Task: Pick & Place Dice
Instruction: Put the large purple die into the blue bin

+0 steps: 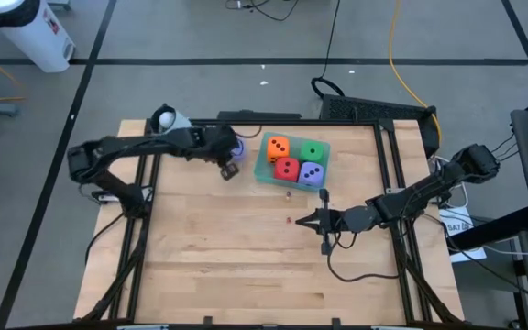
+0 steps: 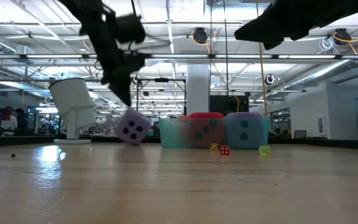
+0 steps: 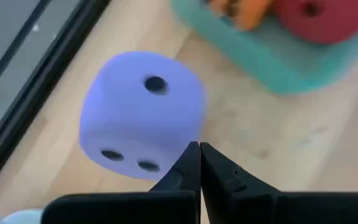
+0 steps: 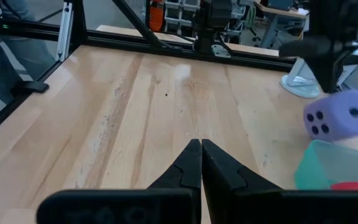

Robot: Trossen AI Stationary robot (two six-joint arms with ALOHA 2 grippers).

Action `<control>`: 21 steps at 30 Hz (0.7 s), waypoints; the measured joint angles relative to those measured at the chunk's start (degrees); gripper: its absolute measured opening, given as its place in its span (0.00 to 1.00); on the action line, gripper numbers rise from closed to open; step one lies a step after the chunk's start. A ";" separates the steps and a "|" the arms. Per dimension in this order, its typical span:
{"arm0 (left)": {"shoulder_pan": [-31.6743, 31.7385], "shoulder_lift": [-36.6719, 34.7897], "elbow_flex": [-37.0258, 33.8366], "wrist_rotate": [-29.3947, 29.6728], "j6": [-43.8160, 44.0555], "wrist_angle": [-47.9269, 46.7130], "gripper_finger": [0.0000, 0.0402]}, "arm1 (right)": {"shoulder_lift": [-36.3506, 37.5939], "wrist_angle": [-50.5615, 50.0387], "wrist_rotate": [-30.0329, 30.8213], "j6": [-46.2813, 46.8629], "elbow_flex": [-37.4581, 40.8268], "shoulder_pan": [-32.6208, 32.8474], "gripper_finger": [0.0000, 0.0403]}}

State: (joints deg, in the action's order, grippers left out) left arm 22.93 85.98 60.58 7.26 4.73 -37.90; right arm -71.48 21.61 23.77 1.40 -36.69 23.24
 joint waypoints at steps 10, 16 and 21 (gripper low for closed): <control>0.94 -6.06 -0.28 6.00 -0.18 6.97 0.00 | 0.00 1.46 0.00 -0.78 -0.01 0.00 0.00; 7.85 0.58 0.77 5.48 -2.77 14.29 0.00 | 0.00 2.83 0.00 -0.80 -0.01 0.00 0.00; 11.12 8.55 7.10 4.82 -4.77 15.94 0.00 | 0.02 3.04 0.04 -1.29 -0.02 0.00 0.00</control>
State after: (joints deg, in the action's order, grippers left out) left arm 34.05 94.53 67.68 12.08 -0.04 -21.96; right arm -71.46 24.64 23.81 0.11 -36.71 23.24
